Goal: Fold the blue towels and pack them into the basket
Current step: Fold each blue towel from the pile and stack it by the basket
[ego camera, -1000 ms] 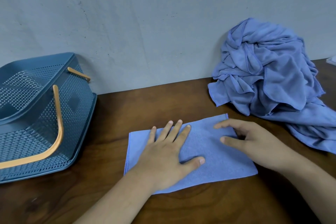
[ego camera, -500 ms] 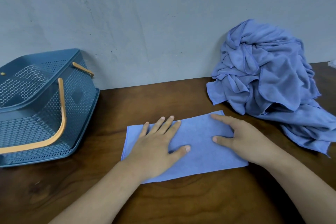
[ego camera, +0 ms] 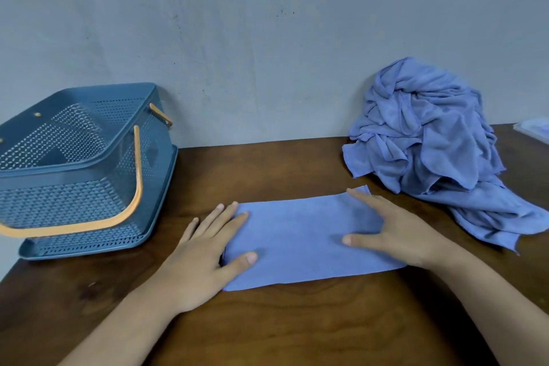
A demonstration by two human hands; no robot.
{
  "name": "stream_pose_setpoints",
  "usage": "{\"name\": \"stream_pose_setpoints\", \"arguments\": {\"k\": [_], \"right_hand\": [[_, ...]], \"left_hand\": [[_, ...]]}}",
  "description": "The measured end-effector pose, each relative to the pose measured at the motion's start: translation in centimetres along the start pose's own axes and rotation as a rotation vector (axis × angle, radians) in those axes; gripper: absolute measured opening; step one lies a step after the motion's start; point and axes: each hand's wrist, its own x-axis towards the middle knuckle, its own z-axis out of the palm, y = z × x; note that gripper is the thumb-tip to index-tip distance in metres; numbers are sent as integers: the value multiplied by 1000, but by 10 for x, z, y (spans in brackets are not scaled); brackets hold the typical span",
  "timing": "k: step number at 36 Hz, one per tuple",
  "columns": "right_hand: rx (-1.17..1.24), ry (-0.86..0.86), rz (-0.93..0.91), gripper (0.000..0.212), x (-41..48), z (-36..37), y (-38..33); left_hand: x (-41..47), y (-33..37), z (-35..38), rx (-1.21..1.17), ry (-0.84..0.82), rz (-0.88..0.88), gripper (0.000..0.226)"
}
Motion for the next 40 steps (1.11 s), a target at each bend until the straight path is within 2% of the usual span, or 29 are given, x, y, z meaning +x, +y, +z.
{"name": "stream_pose_setpoints", "arguments": {"k": [6, 11, 13, 15, 19, 20, 22, 24, 27, 29, 33, 36, 40], "right_hand": [[-212, 25, 42, 105, -13, 15, -23], [-185, -28, 102, 114, -5, 6, -22], [-135, -59, 102, 111, -3, 0, -21], [-110, -71, 113, 105, -6, -7, -27], [-112, -79, 103, 62, -9, -17, -54], [-132, -68, 95, 61, -8, -19, -59], [-130, -24, 89, 70, -6, -24, -69], [-133, -23, 84, 69, -2, -26, -79], [-165, -31, 60, 67, 1, -22, -105], [-199, -60, 53, 70, 5, -17, -124], [-208, -131, 36, 74, 10, 2, -160], [-180, -153, 10, 77, 16, 28, -177], [-151, -225, 34, 62, 24, 81, -175]], "left_hand": [[-3, 13, 5, 32, -59, 107, 83], [-3, 9, 6, 37, -113, 104, 81], [-4, 7, 5, 14, -116, 110, 77], [-4, 6, 5, 6, -115, 116, 76], [-3, 4, 8, -10, -93, 122, 77], [-3, 3, 9, -27, -87, 123, 77], [-1, 0, 10, -108, -56, 124, 75], [2, -4, 11, -277, 12, 99, 66], [8, -11, 4, -764, 223, -30, 37], [12, -18, -2, -1006, 390, -128, 23], [20, -35, -5, -1297, 504, -292, 24], [21, -37, -4, -1333, 502, -324, 24], [16, -30, -5, -1136, 437, -279, 24]]}}
